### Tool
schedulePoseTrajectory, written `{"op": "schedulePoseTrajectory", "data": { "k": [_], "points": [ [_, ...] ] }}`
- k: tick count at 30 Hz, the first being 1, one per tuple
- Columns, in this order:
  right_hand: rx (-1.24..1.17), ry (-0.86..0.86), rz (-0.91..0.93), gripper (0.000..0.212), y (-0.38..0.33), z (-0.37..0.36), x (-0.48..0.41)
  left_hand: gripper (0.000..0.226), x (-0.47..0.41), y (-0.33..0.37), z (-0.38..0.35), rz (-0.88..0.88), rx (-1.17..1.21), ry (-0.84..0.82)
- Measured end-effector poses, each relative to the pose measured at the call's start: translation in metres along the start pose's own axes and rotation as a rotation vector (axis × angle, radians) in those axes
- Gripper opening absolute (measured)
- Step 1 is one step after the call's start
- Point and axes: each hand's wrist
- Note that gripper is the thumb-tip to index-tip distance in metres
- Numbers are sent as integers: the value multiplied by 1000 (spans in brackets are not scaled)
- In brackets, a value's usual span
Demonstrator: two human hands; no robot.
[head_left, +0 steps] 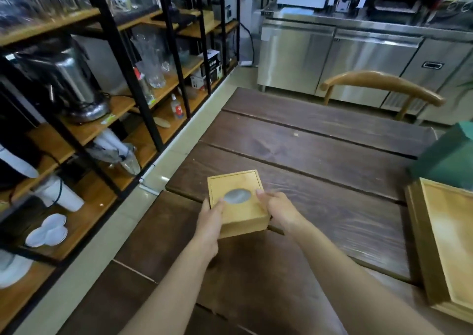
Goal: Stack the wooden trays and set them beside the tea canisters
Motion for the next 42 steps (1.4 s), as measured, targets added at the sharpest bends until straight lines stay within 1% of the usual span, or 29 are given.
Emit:
{"op": "schedulePoseTrajectory", "data": {
  "k": [2,4,6,7,9,10,11,12,14,18,21,24,29,35,38,42],
  "points": [
    [-77,-30,-56,41,1,-7,11,43,-1,5,14,-18,-19,-15],
    [-162,-85,-100,39,4,-15,27,37,-2,11,34,-42,-65,-47],
    [-257,-180,-119,41,5,-25,47,34,1,17,57,-81,-128,-72],
    [-285,-228,-123,48,5,-31,57,33,3,19,69,-105,-157,-78],
    [-351,-302,-131,84,3,-44,77,31,12,21,92,-141,-199,-78],
    [-373,-327,-126,98,3,-52,85,30,16,21,105,-148,-213,-71],
    [-389,-345,-120,104,3,-60,92,30,22,20,117,-154,-218,-63],
    [-389,-362,-118,105,2,-69,100,32,28,18,130,-149,-215,-54],
    [-361,-407,-122,98,-1,-84,114,36,39,13,155,-129,-189,-47],
    [-241,-494,-129,83,-5,-118,141,26,64,0,206,-114,-163,-6],
    [-147,-527,-131,73,-1,-144,161,24,77,-13,237,-81,-148,26],
    [-93,-567,-136,67,5,-163,173,26,85,-31,261,-37,-116,85],
    [-59,-590,-147,54,10,-183,181,28,91,-51,284,-18,-61,73],
    [17,-550,-121,54,13,-193,186,32,87,-70,289,5,8,115],
    [40,-566,-121,63,12,-192,187,33,84,-76,290,-14,-4,114],
    [246,-561,-3,70,12,-191,190,33,77,-77,293,-12,-28,120]
  ]
}}
Point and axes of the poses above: each hand's wrist, its own x-axis away from the middle knuckle, its own z-axis out of the back of the hand, y = z × x, and after that the axes turned 6 degrees about y, right-handed
